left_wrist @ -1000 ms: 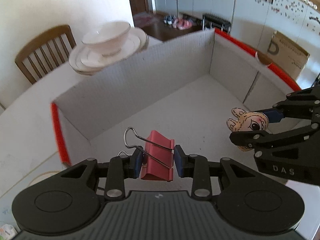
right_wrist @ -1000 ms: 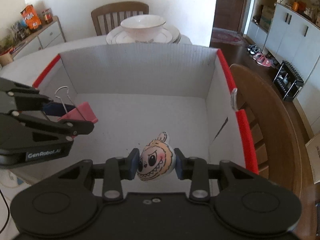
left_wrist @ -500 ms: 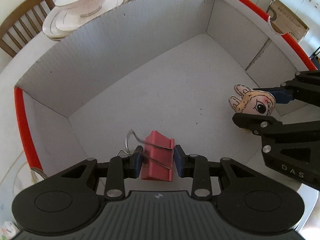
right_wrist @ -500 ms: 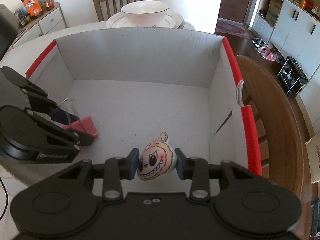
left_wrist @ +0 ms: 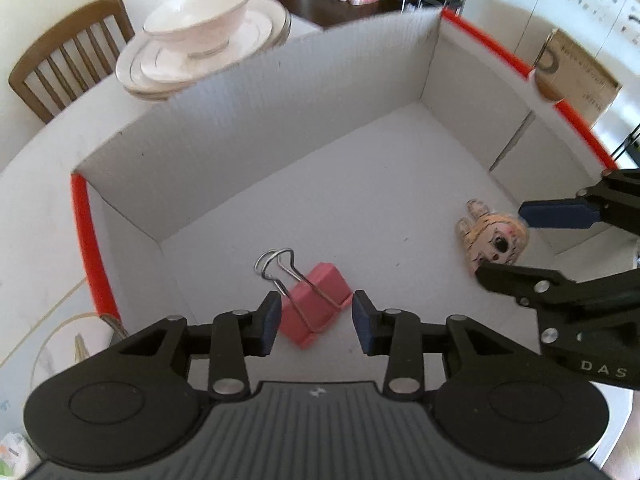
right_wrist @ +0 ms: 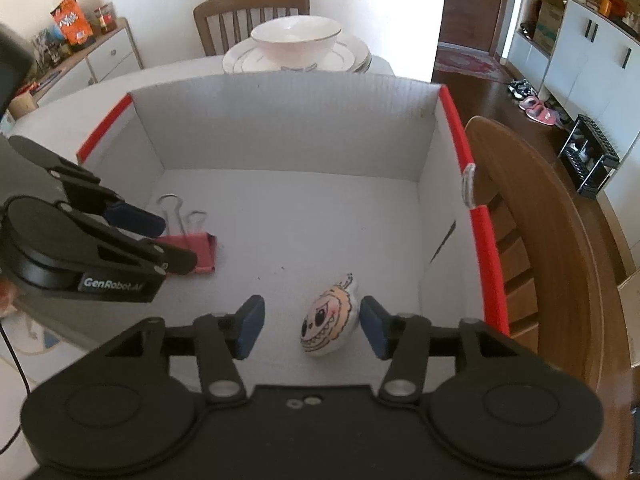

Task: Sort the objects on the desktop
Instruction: 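Open the right tool to drop the doll while the left tool releases the clip, then withdraw both open tools from the box back over the table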

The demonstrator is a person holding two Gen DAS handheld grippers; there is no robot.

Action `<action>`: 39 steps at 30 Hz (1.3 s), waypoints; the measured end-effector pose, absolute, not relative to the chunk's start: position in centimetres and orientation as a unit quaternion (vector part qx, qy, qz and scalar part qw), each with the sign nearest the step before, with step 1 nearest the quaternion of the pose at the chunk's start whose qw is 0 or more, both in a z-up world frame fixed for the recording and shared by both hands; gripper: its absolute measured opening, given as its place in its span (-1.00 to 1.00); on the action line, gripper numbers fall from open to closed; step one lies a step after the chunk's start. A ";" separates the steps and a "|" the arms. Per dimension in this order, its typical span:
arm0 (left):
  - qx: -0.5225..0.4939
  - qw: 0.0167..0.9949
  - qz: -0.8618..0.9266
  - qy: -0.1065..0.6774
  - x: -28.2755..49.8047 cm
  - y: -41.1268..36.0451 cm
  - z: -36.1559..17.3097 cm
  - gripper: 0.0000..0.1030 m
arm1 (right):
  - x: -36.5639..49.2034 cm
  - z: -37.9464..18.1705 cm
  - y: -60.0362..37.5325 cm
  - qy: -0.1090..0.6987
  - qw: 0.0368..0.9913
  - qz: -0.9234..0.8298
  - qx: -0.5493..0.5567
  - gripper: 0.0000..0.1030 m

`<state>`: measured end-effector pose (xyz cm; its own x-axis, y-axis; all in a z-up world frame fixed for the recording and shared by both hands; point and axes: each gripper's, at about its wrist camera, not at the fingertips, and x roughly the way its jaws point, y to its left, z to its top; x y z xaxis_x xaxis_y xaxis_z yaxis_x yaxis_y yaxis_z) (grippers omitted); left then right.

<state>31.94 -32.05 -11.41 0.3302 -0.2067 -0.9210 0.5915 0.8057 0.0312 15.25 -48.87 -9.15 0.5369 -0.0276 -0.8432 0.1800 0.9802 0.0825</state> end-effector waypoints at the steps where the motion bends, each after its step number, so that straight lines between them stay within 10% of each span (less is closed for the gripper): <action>1: 0.182 0.798 -0.254 0.515 31.7 -31.9 -11.1 -0.28 | 15.0 -8.9 -48.8 0.474 0.875 -0.057 0.080 0.14; 33: 0.101 0.910 -0.230 0.330 18.8 -20.6 -1.7 -0.27 | 8.8 -1.3 -40.1 0.357 0.934 -0.005 0.019 0.66; 39: 0.086 0.920 -0.219 0.314 16.3 -16.4 -1.0 0.23 | 8.2 -0.5 -36.1 0.338 0.941 0.012 -0.011 0.73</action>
<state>16.26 -16.41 -0.96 0.7076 -0.3479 -0.6150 0.4563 0.8895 0.0219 8.15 -36.13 -0.45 0.7712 0.0150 -0.6365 -0.0295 0.9995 -0.0122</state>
